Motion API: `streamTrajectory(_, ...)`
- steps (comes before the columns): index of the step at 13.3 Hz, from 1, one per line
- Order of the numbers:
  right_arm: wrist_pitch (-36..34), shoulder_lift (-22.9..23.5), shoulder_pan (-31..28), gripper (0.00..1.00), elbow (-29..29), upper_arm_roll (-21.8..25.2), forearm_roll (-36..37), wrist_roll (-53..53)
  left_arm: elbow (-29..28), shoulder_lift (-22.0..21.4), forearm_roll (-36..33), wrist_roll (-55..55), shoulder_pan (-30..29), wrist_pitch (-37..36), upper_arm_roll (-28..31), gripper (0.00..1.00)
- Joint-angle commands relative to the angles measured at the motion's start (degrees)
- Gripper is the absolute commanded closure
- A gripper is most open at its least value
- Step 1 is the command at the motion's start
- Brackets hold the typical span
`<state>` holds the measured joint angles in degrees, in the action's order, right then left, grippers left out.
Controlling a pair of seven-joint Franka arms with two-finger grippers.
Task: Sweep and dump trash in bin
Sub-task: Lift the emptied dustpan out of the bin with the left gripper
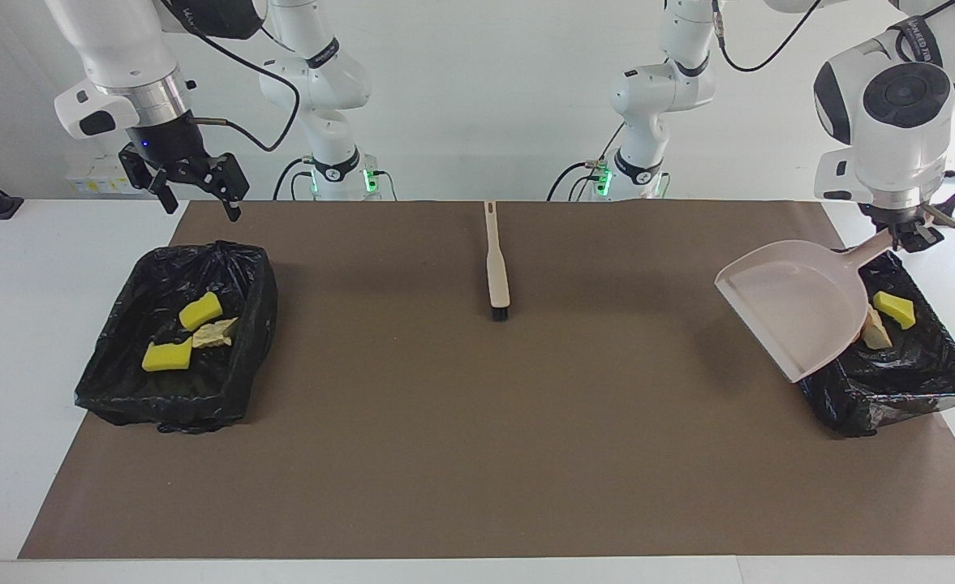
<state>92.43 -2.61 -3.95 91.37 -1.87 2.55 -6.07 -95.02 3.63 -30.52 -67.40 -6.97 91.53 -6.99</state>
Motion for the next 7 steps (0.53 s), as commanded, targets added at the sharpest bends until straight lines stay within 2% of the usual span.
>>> streamTrajectory(1, -0.8, 0.1, -0.4, 0.00, -0.6, -0.1, -0.4, 1.3, -2.9, -2.3, 8.1, 9.5, 2.3, -0.8, 0.7, 1.00)
streamTrajectory(2, -0.8, 0.1, -0.3, 0.00, -0.6, -0.1, -0.4, 1.3, -3.8, -1.7, 8.5, 13.1, 4.7, -0.6, 0.7, 1.00)
streamTrajectory(4, -0.8, 0.1, -0.3, 0.00, -0.6, -0.1, -0.4, 1.3, -4.7, -1.2, 14.0, 26.2, 5.7, 0.7, 0.6, 1.00)
streamTrajectory(7, -0.8, 0.1, -0.3, 0.00, -0.6, -0.1, -0.4, 1.3, -4.7, 0.8, 19.6, 41.6, 10.4, 3.0, 0.6, 1.00)
